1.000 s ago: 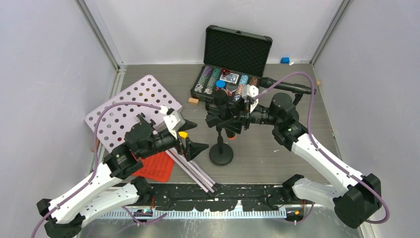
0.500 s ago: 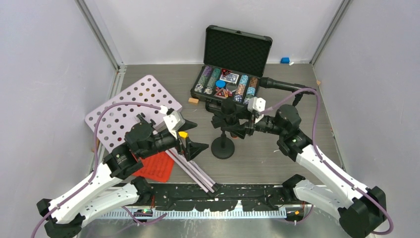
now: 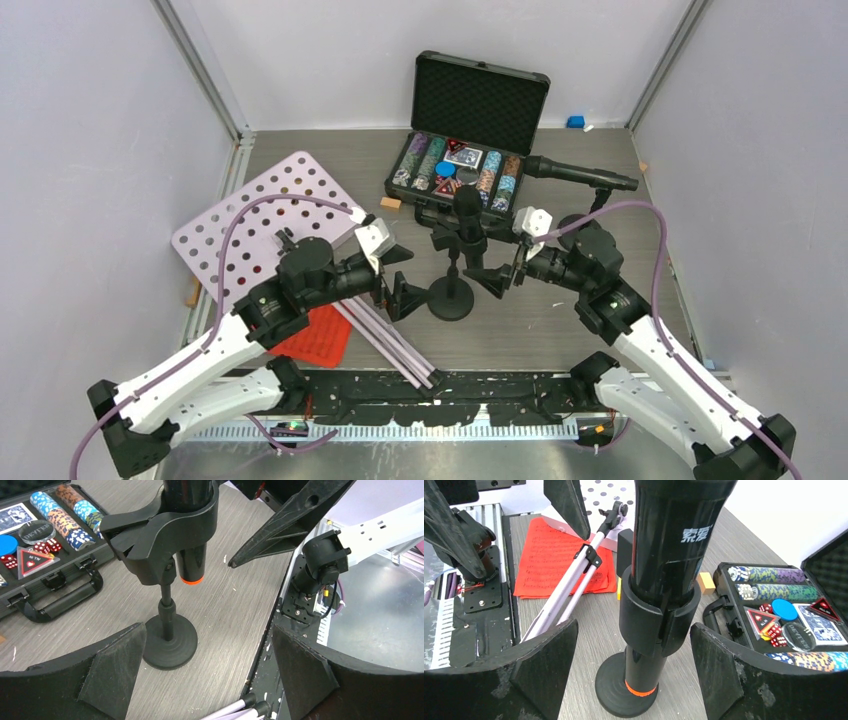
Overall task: Pack up the instrument practice props
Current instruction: Remove the microphone from the microphone stand.
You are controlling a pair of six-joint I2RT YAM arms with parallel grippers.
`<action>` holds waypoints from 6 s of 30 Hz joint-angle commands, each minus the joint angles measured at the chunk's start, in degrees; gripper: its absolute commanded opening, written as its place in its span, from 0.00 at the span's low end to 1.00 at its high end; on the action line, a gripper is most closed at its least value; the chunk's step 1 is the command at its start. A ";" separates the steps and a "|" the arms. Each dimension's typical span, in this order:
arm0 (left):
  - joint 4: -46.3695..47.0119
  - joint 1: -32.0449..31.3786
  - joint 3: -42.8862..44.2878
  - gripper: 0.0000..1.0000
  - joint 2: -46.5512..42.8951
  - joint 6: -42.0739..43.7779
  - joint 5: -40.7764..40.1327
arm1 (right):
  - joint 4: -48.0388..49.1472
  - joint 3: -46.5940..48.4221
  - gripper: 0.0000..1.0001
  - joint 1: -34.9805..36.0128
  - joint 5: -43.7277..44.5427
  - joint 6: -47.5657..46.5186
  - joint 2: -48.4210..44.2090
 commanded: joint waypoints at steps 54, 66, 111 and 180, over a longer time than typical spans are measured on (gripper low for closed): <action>79.94 24.46 10.67 1.00 38.31 -32.22 53.32 | -31.52 2.79 0.85 -0.07 12.67 17.13 -28.54; 65.07 22.02 8.45 1.00 37.19 -18.53 51.41 | -31.73 2.44 0.85 -0.07 12.58 17.29 -28.78; 62.02 20.07 4.17 0.99 40.39 -14.71 53.13 | -30.09 3.61 0.85 -0.07 12.53 18.63 -29.70; 84.70 20.07 7.14 0.00 49.57 -35.73 55.00 | -24.51 17.14 0.83 -0.07 31.01 21.91 -8.36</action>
